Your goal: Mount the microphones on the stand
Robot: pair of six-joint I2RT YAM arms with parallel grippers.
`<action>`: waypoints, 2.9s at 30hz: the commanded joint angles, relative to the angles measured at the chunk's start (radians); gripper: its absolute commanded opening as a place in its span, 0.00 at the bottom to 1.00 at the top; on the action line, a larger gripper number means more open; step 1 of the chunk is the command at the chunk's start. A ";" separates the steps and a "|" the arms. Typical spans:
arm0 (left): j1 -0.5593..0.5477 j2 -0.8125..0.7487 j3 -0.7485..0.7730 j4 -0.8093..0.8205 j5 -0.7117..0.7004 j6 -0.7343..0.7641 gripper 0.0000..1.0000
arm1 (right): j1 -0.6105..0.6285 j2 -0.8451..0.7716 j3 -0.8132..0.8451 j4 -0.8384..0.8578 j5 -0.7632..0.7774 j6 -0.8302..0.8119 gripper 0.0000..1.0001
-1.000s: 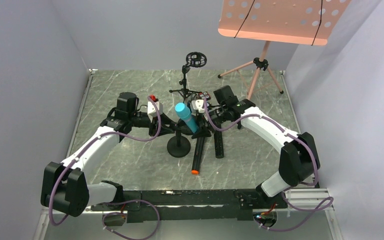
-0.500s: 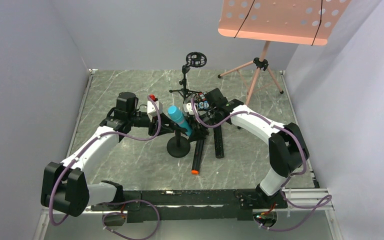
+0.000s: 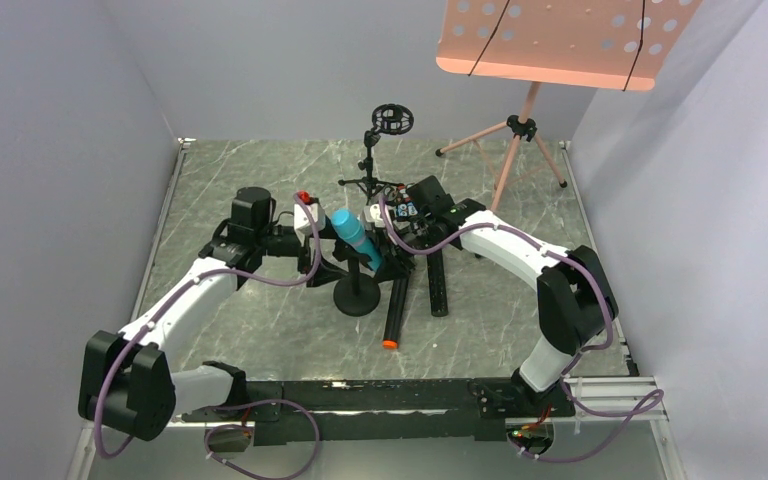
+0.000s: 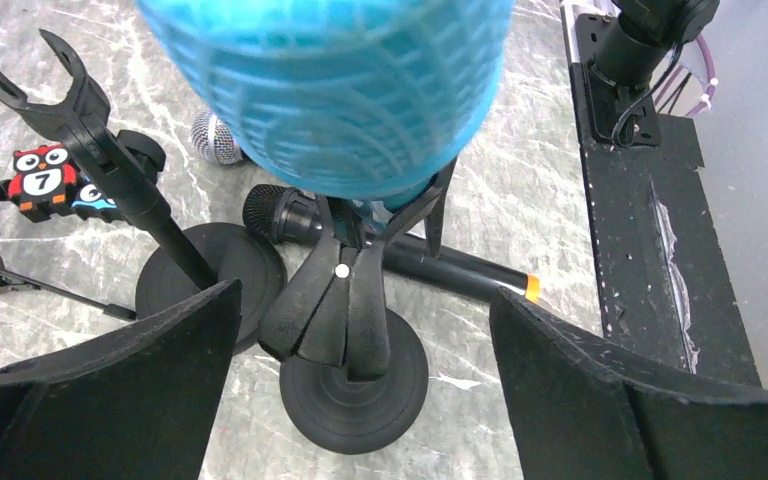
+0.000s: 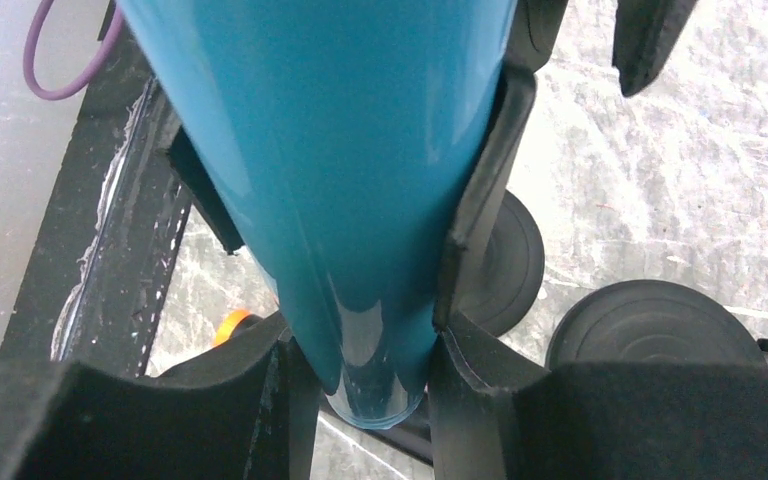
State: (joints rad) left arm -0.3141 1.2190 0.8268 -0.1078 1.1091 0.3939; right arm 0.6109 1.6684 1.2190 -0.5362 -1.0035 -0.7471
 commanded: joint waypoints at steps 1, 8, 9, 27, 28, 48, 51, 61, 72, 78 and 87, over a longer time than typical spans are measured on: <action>-0.003 -0.087 -0.045 0.099 -0.010 -0.049 0.99 | 0.005 -0.022 0.006 0.039 0.000 0.050 0.34; -0.003 -0.160 -0.079 0.110 -0.144 -0.066 0.99 | -0.018 -0.064 -0.021 0.067 0.020 0.089 0.76; -0.003 -0.172 -0.085 0.109 -0.202 -0.076 0.99 | -0.023 -0.072 -0.025 0.067 0.025 0.091 0.81; -0.005 -0.412 -0.183 0.059 -0.266 -0.067 0.99 | -0.171 -0.318 -0.068 -0.312 -0.051 -0.253 1.00; -0.005 -0.402 -0.183 0.075 -0.277 -0.102 0.99 | -0.174 -0.346 -0.099 -0.297 -0.048 -0.236 1.00; -0.357 -0.138 -0.650 1.081 -0.880 -0.345 0.99 | -0.493 -0.557 -0.357 -0.049 -0.259 -0.148 1.00; -0.361 -0.069 -0.656 1.185 -0.916 -0.335 0.99 | -0.494 -0.567 -0.369 -0.030 -0.254 -0.138 1.00; -0.387 0.072 -0.683 1.398 -0.938 -0.382 0.85 | -0.494 -0.540 -0.356 -0.071 -0.250 -0.172 1.00; -0.402 0.188 -0.666 1.539 -0.936 -0.443 0.59 | -0.495 -0.530 -0.355 -0.074 -0.246 -0.174 1.00; -0.402 0.194 -0.648 1.543 -0.919 -0.433 0.35 | -0.495 -0.530 -0.356 -0.074 -0.243 -0.176 1.00; -0.395 -0.057 -0.709 1.374 -1.016 -0.363 0.00 | -0.496 -0.521 -0.339 -0.117 -0.245 -0.210 1.00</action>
State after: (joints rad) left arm -0.7147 1.3106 0.1333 1.2659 0.1589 -0.0208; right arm 0.1184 1.1389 0.8551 -0.6273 -1.2137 -0.8986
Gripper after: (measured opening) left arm 0.184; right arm 0.994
